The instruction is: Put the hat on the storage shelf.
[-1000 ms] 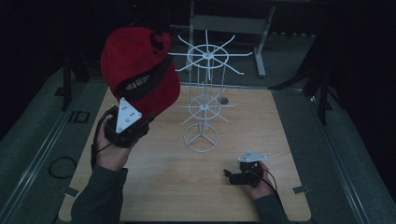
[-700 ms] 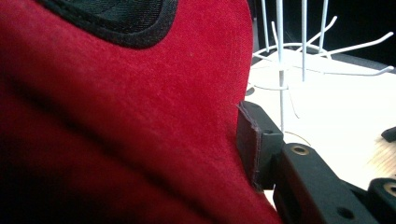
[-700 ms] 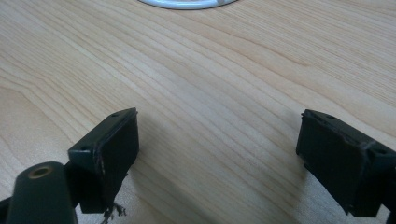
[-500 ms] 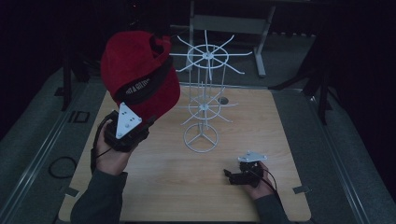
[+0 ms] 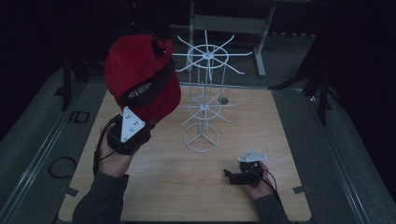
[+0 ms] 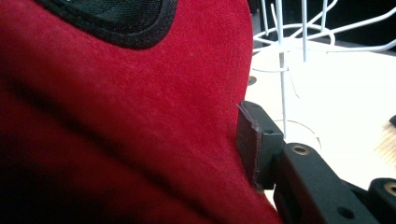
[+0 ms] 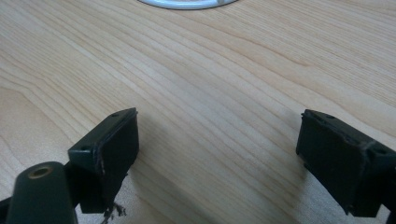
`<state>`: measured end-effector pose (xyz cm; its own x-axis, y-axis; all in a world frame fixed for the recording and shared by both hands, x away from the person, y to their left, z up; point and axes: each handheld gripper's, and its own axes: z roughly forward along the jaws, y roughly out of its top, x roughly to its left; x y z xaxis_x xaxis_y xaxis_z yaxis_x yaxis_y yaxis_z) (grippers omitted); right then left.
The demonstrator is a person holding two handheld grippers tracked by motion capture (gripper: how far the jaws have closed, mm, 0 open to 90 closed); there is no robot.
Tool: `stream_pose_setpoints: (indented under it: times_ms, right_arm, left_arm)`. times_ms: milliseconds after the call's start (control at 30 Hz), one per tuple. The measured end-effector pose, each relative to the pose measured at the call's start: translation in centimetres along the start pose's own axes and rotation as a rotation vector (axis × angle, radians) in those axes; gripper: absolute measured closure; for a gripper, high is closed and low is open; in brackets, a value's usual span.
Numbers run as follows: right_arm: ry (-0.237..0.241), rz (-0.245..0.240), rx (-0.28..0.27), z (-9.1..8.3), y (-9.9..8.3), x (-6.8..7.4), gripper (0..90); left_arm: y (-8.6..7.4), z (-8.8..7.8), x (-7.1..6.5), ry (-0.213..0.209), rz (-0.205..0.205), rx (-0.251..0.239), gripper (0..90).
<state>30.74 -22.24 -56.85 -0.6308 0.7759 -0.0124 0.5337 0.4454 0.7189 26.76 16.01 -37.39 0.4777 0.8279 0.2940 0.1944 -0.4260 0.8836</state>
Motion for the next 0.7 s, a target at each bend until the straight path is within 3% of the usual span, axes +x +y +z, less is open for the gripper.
stream_pose_setpoints:
  times_ms: [700]
  right_arm:
    - [0.0,0.001,-0.001,0.0,0.0,0.0,12.9]
  left_arm:
    - [-1.9,1.4,-1.3,-0.009,0.023,0.053,68.5]
